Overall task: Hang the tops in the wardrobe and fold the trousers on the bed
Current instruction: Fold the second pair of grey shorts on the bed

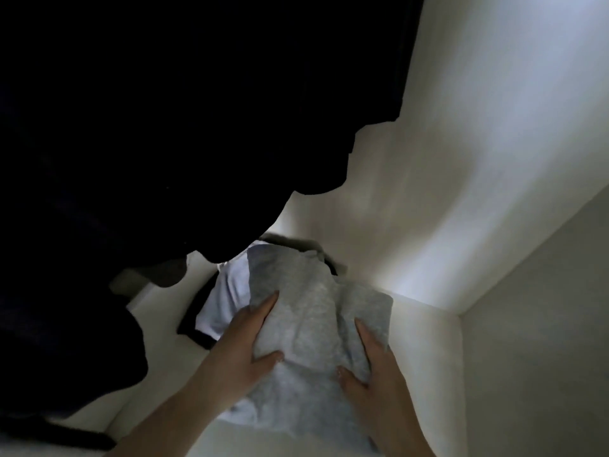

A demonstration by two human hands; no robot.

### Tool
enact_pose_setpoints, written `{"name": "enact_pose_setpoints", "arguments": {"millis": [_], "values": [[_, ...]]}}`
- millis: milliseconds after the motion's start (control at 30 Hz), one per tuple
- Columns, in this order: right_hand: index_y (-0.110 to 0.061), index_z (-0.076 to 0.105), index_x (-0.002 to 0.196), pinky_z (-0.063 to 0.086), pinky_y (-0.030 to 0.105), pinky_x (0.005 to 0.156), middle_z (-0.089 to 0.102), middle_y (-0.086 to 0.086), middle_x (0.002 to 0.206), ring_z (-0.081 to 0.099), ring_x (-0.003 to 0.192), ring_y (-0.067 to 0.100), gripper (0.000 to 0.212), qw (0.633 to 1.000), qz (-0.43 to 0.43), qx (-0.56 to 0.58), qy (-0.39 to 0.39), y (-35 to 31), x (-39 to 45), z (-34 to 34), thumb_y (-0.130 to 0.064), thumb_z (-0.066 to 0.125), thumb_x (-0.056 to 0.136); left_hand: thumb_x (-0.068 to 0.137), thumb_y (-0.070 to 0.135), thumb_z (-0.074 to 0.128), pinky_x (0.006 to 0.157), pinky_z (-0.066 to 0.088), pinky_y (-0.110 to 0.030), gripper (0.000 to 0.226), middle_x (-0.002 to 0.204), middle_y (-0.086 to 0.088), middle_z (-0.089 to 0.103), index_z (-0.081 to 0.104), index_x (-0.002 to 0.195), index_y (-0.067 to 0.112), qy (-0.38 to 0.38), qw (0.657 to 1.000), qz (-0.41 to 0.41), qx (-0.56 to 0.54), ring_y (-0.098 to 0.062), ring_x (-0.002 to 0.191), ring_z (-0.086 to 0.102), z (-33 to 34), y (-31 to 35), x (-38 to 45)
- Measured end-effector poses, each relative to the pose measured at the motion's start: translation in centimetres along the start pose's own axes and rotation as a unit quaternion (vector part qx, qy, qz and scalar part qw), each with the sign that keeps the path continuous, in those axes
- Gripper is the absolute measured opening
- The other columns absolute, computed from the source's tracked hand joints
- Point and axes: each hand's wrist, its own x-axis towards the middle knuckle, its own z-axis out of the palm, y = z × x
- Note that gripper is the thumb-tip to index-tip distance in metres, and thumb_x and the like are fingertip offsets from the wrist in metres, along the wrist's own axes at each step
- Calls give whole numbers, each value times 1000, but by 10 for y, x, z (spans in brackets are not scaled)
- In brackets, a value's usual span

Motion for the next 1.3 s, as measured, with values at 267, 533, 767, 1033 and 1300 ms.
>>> {"name": "enact_pose_setpoints", "arguments": {"millis": [267, 533, 767, 1033, 1300], "values": [[-43, 15, 146, 19, 5, 99, 20, -7, 153, 27, 137, 11, 77, 999, -33, 6, 22, 10, 106, 43, -33, 64, 87, 75, 24, 80, 104, 16, -3, 93, 135, 14, 34, 18, 144, 37, 54, 985, 77, 146, 6, 125, 29, -18, -66, 102], [-28, 27, 147, 32, 26, 107, 23, 4, 150, 31, 134, 19, 70, 997, 70, 24, -1, 50, 156, 112, -31, 63, 88, 79, 41, 73, 112, 28, -35, 101, 156, -12, 8, 4, 152, 29, -52, 943, -107, 310, -25, 146, 12, -19, -154, 147], [-19, 46, 139, 28, 44, 111, 24, 21, 153, 27, 140, 36, 70, 977, -73, -94, 175, 59, 155, 119, -30, 76, 77, 85, 62, 40, 105, 28, -62, 74, 153, -19, 29, 38, 144, 18, 73, 923, 25, 377, -38, 142, 23, 9, -154, 146], [-19, 46, 140, 25, 58, 110, 32, 12, 152, 23, 143, 28, 64, 920, -205, -334, 30, 54, 200, 151, -45, 59, 83, 71, 45, 69, 95, 38, -69, 73, 148, -18, 38, 52, 137, 17, -29, 877, 92, 471, -36, 135, 39, 51, -161, 168], [-25, 38, 145, 14, 59, 110, 23, 13, 156, 17, 145, 25, 71, 928, -155, -332, 64, 84, 216, 161, -57, 46, 81, 92, 67, 15, 98, 37, -65, 70, 157, -15, 20, 28, 148, 25, -15, 908, 45, 417, -40, 141, 24, 66, -194, 173]]}}
